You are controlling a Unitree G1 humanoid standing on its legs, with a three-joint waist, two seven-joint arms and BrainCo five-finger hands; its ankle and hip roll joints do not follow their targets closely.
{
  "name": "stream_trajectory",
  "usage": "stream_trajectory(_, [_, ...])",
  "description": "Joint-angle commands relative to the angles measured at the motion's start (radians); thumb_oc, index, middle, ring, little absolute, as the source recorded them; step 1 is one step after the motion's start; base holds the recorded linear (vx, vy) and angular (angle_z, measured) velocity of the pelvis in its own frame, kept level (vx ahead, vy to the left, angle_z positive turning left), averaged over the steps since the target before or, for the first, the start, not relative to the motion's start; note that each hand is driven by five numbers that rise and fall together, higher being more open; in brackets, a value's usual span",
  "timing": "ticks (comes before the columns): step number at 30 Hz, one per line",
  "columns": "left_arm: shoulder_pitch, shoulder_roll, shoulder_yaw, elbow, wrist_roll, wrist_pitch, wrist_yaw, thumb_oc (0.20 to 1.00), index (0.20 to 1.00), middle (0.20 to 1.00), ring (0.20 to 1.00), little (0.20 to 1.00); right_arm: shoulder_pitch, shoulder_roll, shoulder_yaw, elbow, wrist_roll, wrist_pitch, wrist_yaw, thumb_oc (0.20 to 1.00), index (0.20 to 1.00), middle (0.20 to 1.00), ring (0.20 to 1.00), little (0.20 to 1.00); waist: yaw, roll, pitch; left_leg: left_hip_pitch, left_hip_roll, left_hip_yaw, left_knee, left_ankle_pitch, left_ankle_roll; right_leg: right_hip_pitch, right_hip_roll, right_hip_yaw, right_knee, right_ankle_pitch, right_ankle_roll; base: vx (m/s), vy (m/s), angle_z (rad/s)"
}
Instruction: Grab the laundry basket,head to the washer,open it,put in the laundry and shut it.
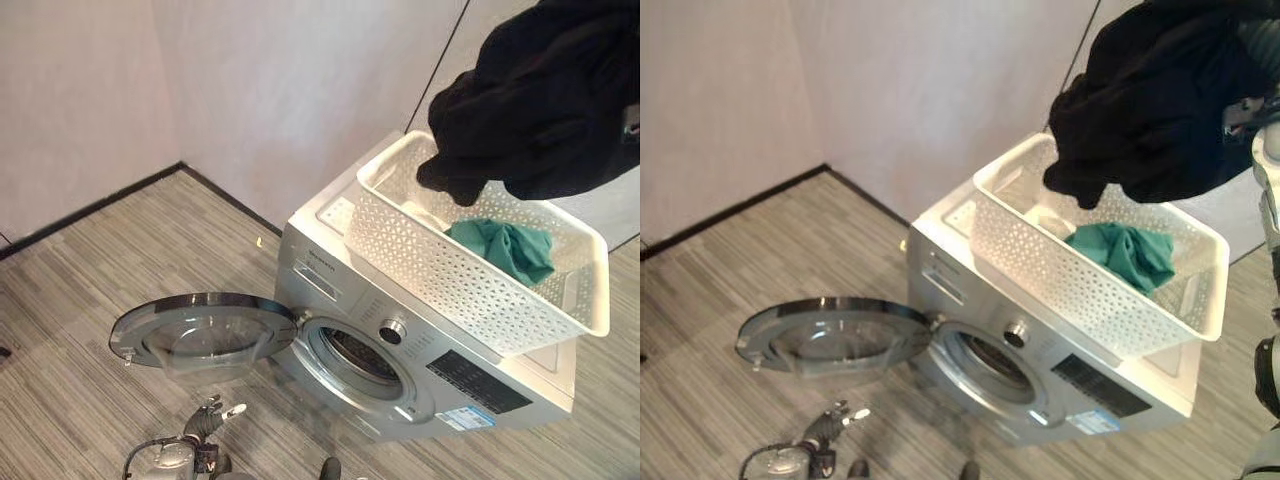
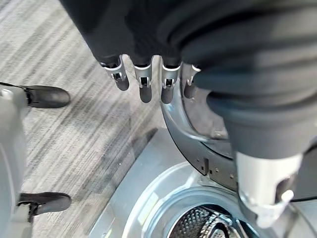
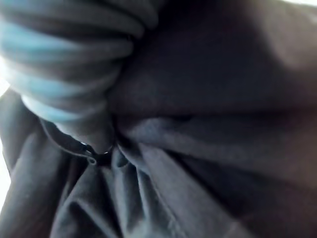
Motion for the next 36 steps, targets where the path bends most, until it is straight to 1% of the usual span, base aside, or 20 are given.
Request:
stream_trajectory(1, [-0.009, 0.028, -0.047, 0.001, 0.021, -0.016, 0.011, 1.0, 1.0, 1.0, 1.0, 1.0, -0.129, -0.016, -0.042, 0.012, -0.034, -0.053, -0.072, 0.2, 0.2, 0.2, 0.2, 0.2, 0.03, -0.012, -0.004, 0.021, 0.036, 0.006, 0.056, -0.109, 0.048, -0.061, -0.106, 0.002, 0.088, 0.003, 0.097, 0.01, 0.036, 0.0])
stream_trajectory(6, [-0.014, 0.009, -0.053, 0.014, 0.032, -0.021, 0.019, 1.0, 1.0, 1.0, 1.0, 1.0, -0.078, -0.007, -0.099, -0.046, -0.066, -0.067, -0.107, 0.2, 0.2, 0.2, 0.2, 0.2, 0.022, 0.0, -0.004, 0.033, 0.026, 0.009, 0.06, -0.118, 0.056, -0.06, -0.112, 0.011, 0.094, 0.004, 0.1, 0.0, 0.045, -0.03])
stream_trajectory(9, [-0.021, -0.006, -0.046, 0.025, 0.046, -0.024, 0.026, 1.0, 1.0, 1.0, 1.0, 1.0, -0.021, -0.005, -0.158, -0.143, -0.093, -0.079, -0.129, 0.2, 0.2, 0.2, 0.2, 0.2, 0.009, 0.011, -0.002, 0.037, 0.017, 0.014, 0.06, -0.123, 0.063, -0.063, -0.12, 0.019, 0.096, 0.008, 0.102, -0.02, 0.046, -0.07])
stream_trajectory(11, [-0.023, -0.009, -0.045, 0.031, 0.048, -0.023, 0.029, 1.0, 1.0, 1.0, 1.0, 1.0, 0.0, -0.001, -0.182, -0.171, -0.098, -0.085, -0.138, 0.2, 0.2, 0.2, 0.2, 0.2, 0.006, 0.013, -0.003, 0.039, 0.014, 0.015, 0.06, -0.124, 0.064, -0.064, -0.122, 0.02, 0.096, 0.009, 0.103, -0.01, 0.036, -0.08])
stream_trajectory(14, [-0.027, -0.018, -0.039, 0.031, 0.064, -0.025, 0.031, 1.0, 1.0, 1.0, 1.0, 1.0, 0.07, -0.006, -0.26, -0.273, -0.123, -0.101, -0.154, 0.2, 0.2, 0.2, 0.2, 0.2, -0.006, 0.02, -0.004, 0.043, 0.003, 0.019, 0.06, -0.131, 0.072, -0.069, -0.132, 0.029, 0.097, 0.016, 0.108, -0.02, 0.05, -0.08])
stream_trajectory(17, [-0.028, -0.019, -0.037, 0.033, 0.066, -0.027, 0.034, 1.0, 1.0, 1.0, 1.0, 1.0, 0.095, -0.009, -0.291, -0.309, -0.128, -0.107, -0.164, 0.2, 0.2, 0.2, 0.2, 0.2, -0.009, 0.021, -0.004, 0.043, -0.005, 0.023, 0.067, -0.137, 0.077, -0.073, -0.137, 0.035, 0.099, 0.02, 0.11, -0.03, 0.06, -0.03])
stream_trajectory(20, [-0.032, -0.019, -0.036, 0.023, 0.07, -0.032, 0.035, 1.0, 1.0, 1.0, 1.0, 1.0, 0.101, -0.022, -0.309, -0.341, -0.126, -0.112, -0.165, 0.2, 0.2, 0.2, 0.2, 0.2, -0.018, 0.023, 0.0, 0.034, -0.02, 0.03, 0.106, -0.156, 0.086, -0.087, -0.153, 0.05, 0.115, 0.026, 0.115, -0.05, 0.084, -0.17])
stream_trajectory(23, [-0.037, -0.013, -0.049, 0.005, 0.083, -0.035, 0.032, 1.0, 1.0, 1.0, 1.0, 1.0, 0.106, -0.044, -0.328, -0.363, -0.123, -0.118, -0.168, 0.2, 0.2, 0.2, 0.2, 0.2, -0.029, 0.024, 0.003, 0.024, -0.044, 0.03, 0.146, -0.181, 0.103, -0.101, -0.171, 0.073, 0.15, 0.027, 0.119, -0.06, 0.119, -0.09])
stream_trajectory(25, [-0.038, -0.014, -0.064, -0.007, 0.084, -0.037, 0.028, 1.0, 1.0, 1.0, 1.0, 1.0, 0.117, -0.048, -0.332, -0.376, -0.127, -0.11, -0.166, 0.2, 0.2, 0.2, 0.2, 0.2, -0.04, 0.024, 0.018, 0.024, -0.074, 0.029, 0.166, -0.196, 0.12, -0.13, -0.19, 0.104, 0.186, 0.056, 0.129, -0.15, 0.234, -0.11])
stream_trajectory(26, [-0.041, -0.016, -0.076, -0.004, 0.096, -0.037, 0.022, 1.0, 1.0, 1.0, 1.0, 1.0, 0.113, -0.047, -0.328, -0.379, -0.137, -0.096, -0.162, 0.2, 0.2, 0.2, 0.2, 0.2, -0.056, 0.019, 0.028, 0.039, -0.106, 0.036, 0.167, -0.212, 0.135, -0.158, -0.214, 0.134, 0.203, 0.141, 0.144, -0.16, 0.211, -0.28])
stream_trajectory(27, [-0.042, -0.017, -0.075, -0.002, 0.096, -0.037, 0.022, 1.0, 1.0, 1.0, 1.0, 1.0, 0.109, -0.047, -0.325, -0.378, -0.137, -0.095, -0.162, 0.2, 0.2, 0.2, 0.2, 0.2, -0.053, 0.018, 0.03, 0.039, -0.11, 0.041, 0.168, -0.211, 0.139, -0.16, -0.216, 0.14, 0.2, 0.147, 0.147, -0.17, 0.19, -0.34])
stream_trajectory(28, [-0.045, -0.015, -0.079, 0.003, 0.097, -0.039, 0.02, 1.0, 1.0, 1.0, 1.0, 1.0, 0.091, -0.047, -0.304, -0.374, -0.143, -0.087, -0.156, 0.2, 0.2, 0.2, 0.2, 0.2, -0.057, 0.017, 0.039, 0.042, -0.121, 0.053, 0.171, -0.214, 0.144, -0.175, -0.23, 0.152, 0.197, 0.198, 0.155, -0.18, 0.122, -0.22])
stream_trajectory(29, [-0.048, -0.015, -0.086, 0.005, 0.091, -0.04, 0.018, 1.0, 1.0, 1.0, 1.0, 1.0, 0.075, -0.04, -0.281, -0.369, -0.147, -0.079, -0.155, 0.2, 0.2, 0.2, 0.2, 0.2, -0.059, 0.023, 0.048, 0.042, -0.126, 0.066, 0.175, -0.217, 0.15, -0.191, -0.243, 0.155, 0.195, 0.234, 0.157, -0.24, 0.166, -0.38])
stream_trajectory(30, [-0.05, -0.011, -0.088, 0.002, 0.094, -0.038, 0.016, 1.0, 1.0, 1.0, 1.0, 1.0, 0.063, -0.036, -0.268, -0.368, -0.151, -0.069, -0.144, 0.2, 0.2, 0.2, 0.2, 0.2, -0.06, 0.029, 0.054, 0.041, -0.129, 0.073, 0.175, -0.216, 0.157, -0.198, -0.25, 0.143, 0.193, 0.231, 0.152, -0.25, 0.165, -0.51])
stream_trajectory(31, [-0.05, -0.008, -0.085, 0.001, 0.104, -0.038, 0.015, 1.0, 1.0, 1.0, 1.0, 1.0, 0.05, -0.029, -0.251, -0.372, -0.157, -0.064, -0.134, 0.2, 0.2, 0.2, 0.2, 0.2, -0.057, 0.042, 0.057, 0.042, -0.129, 0.086, 0.171, -0.213, 0.164, -0.2, -0.256, 0.123, 0.195, 0.214, 0.146, -0.22, 0.164, -0.73])
stream_trajectory(32, [-0.049, -0.003, -0.085, 0.003, 0.114, -0.035, 0.017, 1.0, 1.0, 1.0, 1.0, 1.0, 0.042, -0.004, -0.238, -0.38, -0.162, -0.064, -0.131, 0.2, 0.2, 0.2, 0.2, 0.2, -0.054, 0.062, 0.064, 0.042, -0.12, 0.099, 0.17, -0.212, 0.171, -0.194, -0.253, 0.089, 0.219, 0.182, 0.136, -0.24, 0.145, -0.83])
stream_trajectory(33, [-0.047, -0.002, -0.075, 0.005, 0.111, -0.032, 0.019, 1.0, 1.0, 1.0, 1.0, 1.0, 0.035, 0.02, -0.228, -0.388, -0.17, -0.064, -0.128, 0.2, 0.2, 0.2, 0.2, 0.2, -0.051, 0.068, 0.064, 0.034, -0.117, 0.109, 0.164, -0.195, 0.174, -0.196, -0.256, 0.059, 0.239, 0.162, 0.124, -0.22, 0.136, -0.8])
stream_trajectory(34, [-0.04, -0.001, -0.066, 0.006, 0.105, -0.029, 0.022, 1.0, 1.0, 1.0, 1.0, 1.0, 0.034, 0.045, -0.219, -0.399, -0.185, -0.063, -0.126, 0.2, 0.2, 0.2, 0.2, 0.2, -0.04, 0.082, 0.062, 0.032, -0.11, 0.121, 0.158, -0.191, 0.178, -0.186, -0.254, 0.024, 0.261, 0.132, 0.118, -0.35, 0.139, -0.78])
stream_trajectory(35, [-0.033, -0.001, -0.034, 0.029, 0.093, -0.026, 0.032, 1.0, 1.0, 1.0, 1.0, 1.0, 0.032, 0.109, -0.201, -0.427, -0.231, -0.062, -0.119, 0.2, 0.2, 0.2, 0.2, 0.2, -0.021, 0.096, 0.054, 0.016, -0.102, 0.153, 0.137, -0.155, 0.184, -0.173, -0.245, -0.04, 0.323, 0.075, 0.098, -0.31, 0.113, -0.46])
stream_trajectory(36, [-0.028, -0.002, -0.025, 0.036, 0.09, -0.026, 0.034, 1.0, 1.0, 1.0, 1.0, 1.0, 0.032, 0.134, -0.198, -0.438, -0.243, -0.064, -0.117, 0.2, 0.2, 0.2, 0.2, 0.2, -0.013, 0.101, 0.048, 0.012, -0.099, 0.166, 0.127, -0.146, 0.185, -0.165, -0.236, -0.056, 0.342, 0.047, 0.091, -0.25, 0.062, -0.44])
